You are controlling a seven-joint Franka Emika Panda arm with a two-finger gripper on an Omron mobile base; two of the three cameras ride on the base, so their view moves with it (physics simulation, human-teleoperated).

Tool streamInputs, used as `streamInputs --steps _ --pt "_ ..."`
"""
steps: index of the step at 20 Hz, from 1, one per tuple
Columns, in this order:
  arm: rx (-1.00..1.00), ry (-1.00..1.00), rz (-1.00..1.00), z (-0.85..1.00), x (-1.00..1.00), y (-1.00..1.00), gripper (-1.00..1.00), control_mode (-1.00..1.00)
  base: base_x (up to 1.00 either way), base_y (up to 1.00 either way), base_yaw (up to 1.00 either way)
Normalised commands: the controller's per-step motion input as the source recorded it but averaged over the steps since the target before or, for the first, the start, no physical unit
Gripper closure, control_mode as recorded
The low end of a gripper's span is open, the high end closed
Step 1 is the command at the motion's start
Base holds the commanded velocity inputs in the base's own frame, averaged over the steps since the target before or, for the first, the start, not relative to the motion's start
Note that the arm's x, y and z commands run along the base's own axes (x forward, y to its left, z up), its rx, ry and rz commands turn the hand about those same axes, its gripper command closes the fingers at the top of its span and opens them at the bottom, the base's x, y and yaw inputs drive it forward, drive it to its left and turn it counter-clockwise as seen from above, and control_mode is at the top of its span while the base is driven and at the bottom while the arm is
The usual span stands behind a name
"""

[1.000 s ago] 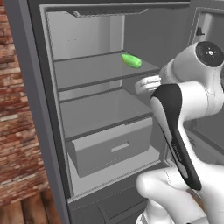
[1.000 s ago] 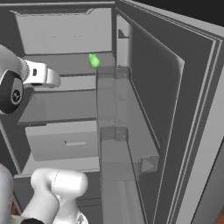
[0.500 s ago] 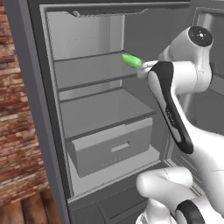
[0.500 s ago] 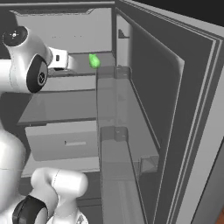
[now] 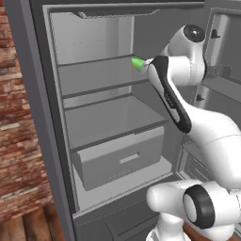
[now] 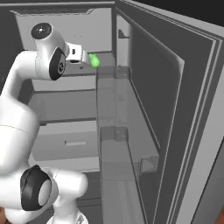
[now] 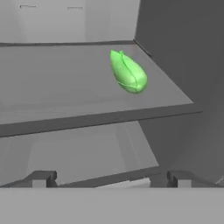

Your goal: Gather the corn and avocado from the fridge and place them on a tray on the dining counter. Then gather the steak and chicken drumstick from the fridge and place them on the other tray.

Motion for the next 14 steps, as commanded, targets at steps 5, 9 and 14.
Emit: streamInputs --steps 5,9,14 --pt "0.0 0.09 -0.02 -0.11 0.77 -0.09 -1.0 -1.0 0.0 0.0 0.0" --pt "0.0 0.04 -0.01 -0.01 0.65 -0.21 -1.0 -1.0 0.0 0.0 0.0" --pt "0.0 0.02 0.0 -0.04 0.7 -0.06 -1.0 -1.0 0.0 0.0 0.0"
